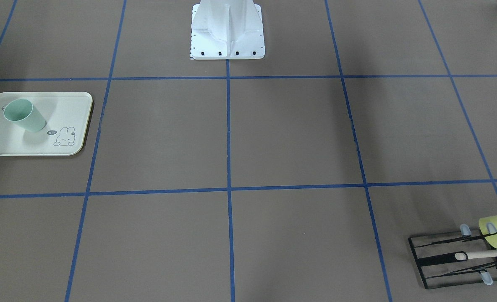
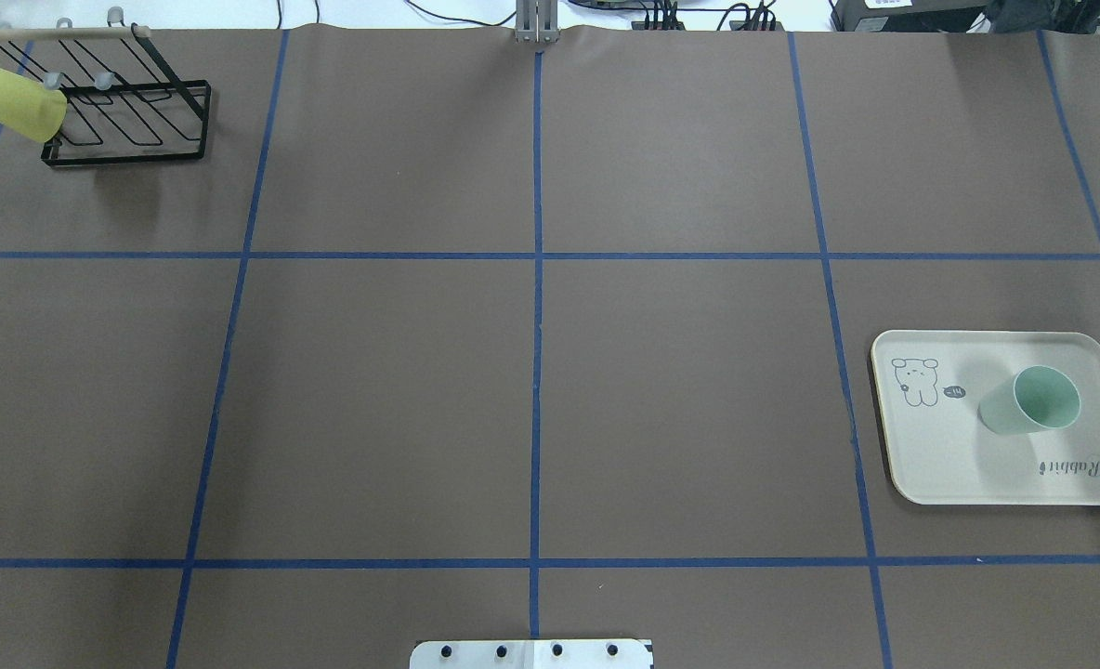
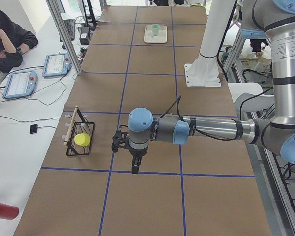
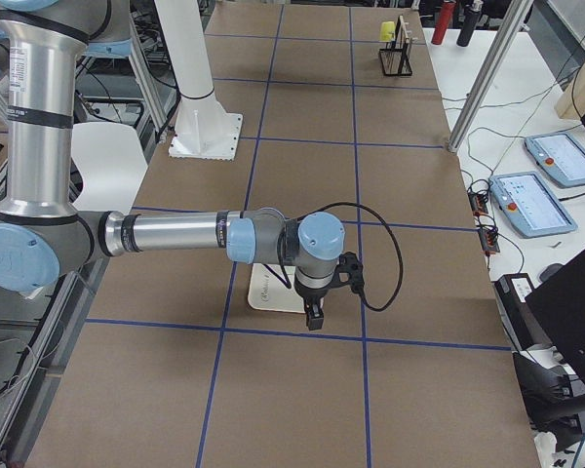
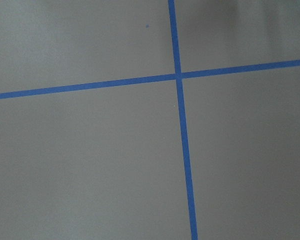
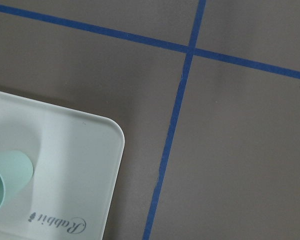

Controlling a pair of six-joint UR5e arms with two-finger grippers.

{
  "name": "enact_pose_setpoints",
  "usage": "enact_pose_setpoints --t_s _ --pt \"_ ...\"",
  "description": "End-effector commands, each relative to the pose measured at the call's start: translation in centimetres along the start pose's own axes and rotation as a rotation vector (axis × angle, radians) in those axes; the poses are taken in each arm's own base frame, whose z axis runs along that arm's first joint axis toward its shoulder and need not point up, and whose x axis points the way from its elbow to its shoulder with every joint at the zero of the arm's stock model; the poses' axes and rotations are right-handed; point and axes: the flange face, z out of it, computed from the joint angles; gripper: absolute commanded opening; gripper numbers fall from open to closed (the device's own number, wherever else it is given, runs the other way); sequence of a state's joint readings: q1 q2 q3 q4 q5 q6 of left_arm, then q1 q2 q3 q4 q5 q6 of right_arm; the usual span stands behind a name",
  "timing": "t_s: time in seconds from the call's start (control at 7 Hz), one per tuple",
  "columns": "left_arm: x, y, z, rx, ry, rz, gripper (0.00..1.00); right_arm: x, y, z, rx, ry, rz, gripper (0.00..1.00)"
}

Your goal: Left arm grabs green cup and hands to right arm on tray

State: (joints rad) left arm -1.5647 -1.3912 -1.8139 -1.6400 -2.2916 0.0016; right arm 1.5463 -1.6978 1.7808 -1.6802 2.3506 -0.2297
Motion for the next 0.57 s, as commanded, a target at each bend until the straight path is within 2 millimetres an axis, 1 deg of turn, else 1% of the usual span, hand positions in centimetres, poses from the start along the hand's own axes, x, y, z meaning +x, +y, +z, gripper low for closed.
enact_pose_setpoints --t_s 0.0,0.43 --pt "-0.01 0.00 0.03 -0.001 0.002 -0.001 1.00 0.04 0.01 0.04 0.000 0.001 0.001 0.99" --pt "-0.31 0.17 0.39 -0.007 0.003 -0.005 1.00 0.04 0.01 0.04 0.000 0.001 0.001 0.99"
